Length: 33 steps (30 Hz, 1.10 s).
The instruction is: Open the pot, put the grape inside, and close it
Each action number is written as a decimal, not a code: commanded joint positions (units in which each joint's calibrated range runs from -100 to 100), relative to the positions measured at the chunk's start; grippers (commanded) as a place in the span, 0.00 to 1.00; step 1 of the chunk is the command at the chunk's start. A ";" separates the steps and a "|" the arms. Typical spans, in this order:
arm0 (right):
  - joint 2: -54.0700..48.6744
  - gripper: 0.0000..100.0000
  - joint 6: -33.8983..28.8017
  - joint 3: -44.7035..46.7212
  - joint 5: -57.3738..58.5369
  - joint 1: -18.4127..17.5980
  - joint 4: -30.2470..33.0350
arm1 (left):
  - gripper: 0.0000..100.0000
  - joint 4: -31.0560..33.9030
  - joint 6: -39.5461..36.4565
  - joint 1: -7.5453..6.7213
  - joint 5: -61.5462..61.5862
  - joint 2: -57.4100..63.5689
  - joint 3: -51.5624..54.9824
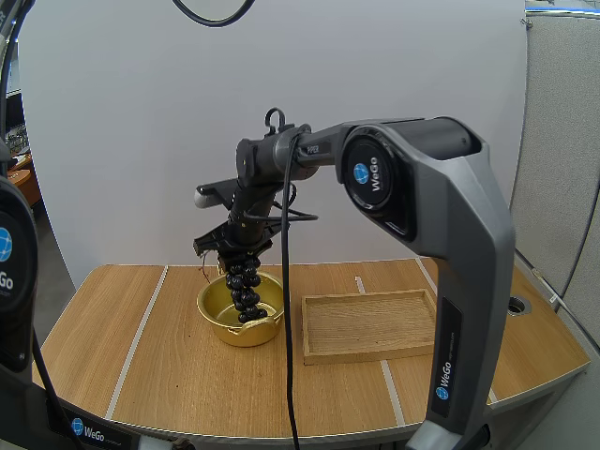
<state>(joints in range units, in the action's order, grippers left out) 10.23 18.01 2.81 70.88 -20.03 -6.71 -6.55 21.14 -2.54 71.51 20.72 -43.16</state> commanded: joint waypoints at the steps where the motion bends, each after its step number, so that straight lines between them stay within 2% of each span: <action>1: 2.12 0.00 0.69 -0.40 1.86 -0.12 1.30 | 0.00 0.47 -0.48 -0.18 -1.44 0.28 -0.38; 7: 2.28 0.00 0.69 -0.40 12.66 -0.12 1.30 | 0.00 0.47 -0.48 -0.18 -1.44 0.28 -0.38; 13: 2.28 0.00 0.38 -0.12 16.02 -0.12 0.50 | 0.00 0.47 -0.48 -0.18 -1.44 0.28 -0.38; 21: 5.65 0.00 0.38 1.50 14.30 -0.12 -0.76 | 0.00 0.47 -0.48 -0.18 -1.44 0.28 -0.38; 26: 9.92 0.00 0.38 1.50 8.36 -0.12 -0.94 | 0.00 0.47 -0.48 -0.18 -1.44 0.28 -0.38; 33: 10.87 0.00 1.23 0.88 6.46 -0.12 -1.85 | 0.00 0.47 -0.48 -0.18 -1.44 0.28 -0.38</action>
<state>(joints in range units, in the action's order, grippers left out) 21.05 18.01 3.45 74.38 -20.03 -7.59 -6.55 21.14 -2.54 71.51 20.72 -43.16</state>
